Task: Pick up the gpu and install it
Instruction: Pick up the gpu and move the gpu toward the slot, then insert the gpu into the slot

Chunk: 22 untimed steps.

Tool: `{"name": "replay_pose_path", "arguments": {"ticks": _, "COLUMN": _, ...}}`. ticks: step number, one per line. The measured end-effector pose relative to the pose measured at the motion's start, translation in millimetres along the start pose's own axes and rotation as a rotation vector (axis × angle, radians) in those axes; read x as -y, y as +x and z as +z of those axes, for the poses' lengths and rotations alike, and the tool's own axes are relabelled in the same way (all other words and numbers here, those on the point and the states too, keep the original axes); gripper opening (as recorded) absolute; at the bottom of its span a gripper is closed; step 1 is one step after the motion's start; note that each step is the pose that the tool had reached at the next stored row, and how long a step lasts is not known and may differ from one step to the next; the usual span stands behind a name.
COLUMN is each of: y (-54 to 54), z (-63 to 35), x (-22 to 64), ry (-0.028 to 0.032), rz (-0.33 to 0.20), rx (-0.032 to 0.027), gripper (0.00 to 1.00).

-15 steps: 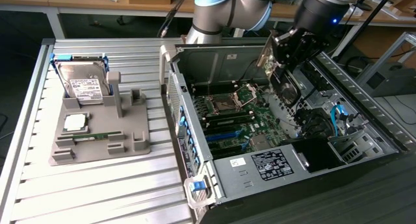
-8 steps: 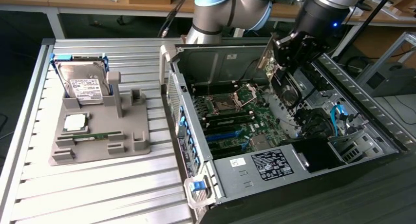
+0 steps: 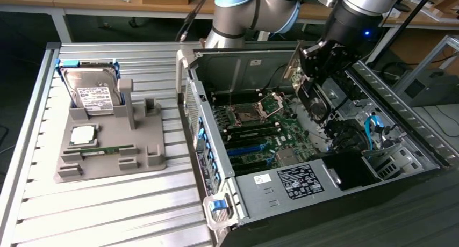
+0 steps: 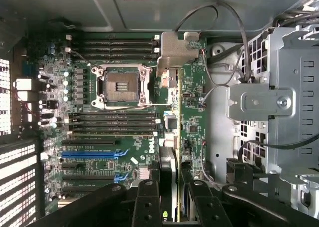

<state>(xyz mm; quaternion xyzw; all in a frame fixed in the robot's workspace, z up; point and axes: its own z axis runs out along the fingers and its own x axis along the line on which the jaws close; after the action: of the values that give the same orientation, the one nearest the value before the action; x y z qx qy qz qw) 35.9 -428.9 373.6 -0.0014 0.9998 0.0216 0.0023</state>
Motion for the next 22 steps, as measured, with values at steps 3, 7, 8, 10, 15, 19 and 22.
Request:
{"name": "replay_pose_path", "arguments": {"ticks": 3, "y": 0.0, "z": 1.8, "x": 0.2, "ry": 0.0002, "rz": 0.000, "rx": 0.0000, "gripper": 0.27}}
{"name": "replay_pose_path", "arguments": {"ticks": 7, "y": -0.2, "z": 2.0, "x": 0.3, "ry": 0.0000, "rz": 0.000, "rx": 0.0000, "gripper": 0.27}}
{"name": "replay_pose_path", "arguments": {"ticks": 8, "y": -0.2, "z": 2.0, "x": 0.3, "ry": 0.0000, "rz": 0.000, "rx": 0.0000, "gripper": 0.27}}
{"name": "replay_pose_path", "arguments": {"ticks": 10, "y": -0.2, "z": 2.0, "x": 0.3, "ry": 0.0000, "rz": 0.000, "rx": 0.0000, "gripper": 0.27}}
{"name": "replay_pose_path", "arguments": {"ticks": 15, "y": -0.2, "z": 2.0, "x": 0.3, "ry": 0.0001, "rz": -0.002, "rx": 0.0000, "gripper": 0.27}}
{"name": "replay_pose_path", "arguments": {"ticks": 19, "y": -0.2, "z": 2.0, "x": 0.3, "ry": -0.0002, "rz": -0.040, "rx": -0.0018, "gripper": 0.27}}
{"name": "replay_pose_path", "arguments": {"ticks": 22, "y": -0.2, "z": 2.0, "x": 0.3, "ry": -0.0004, "rz": -0.087, "rx": -0.0037, "gripper": 0.27}}
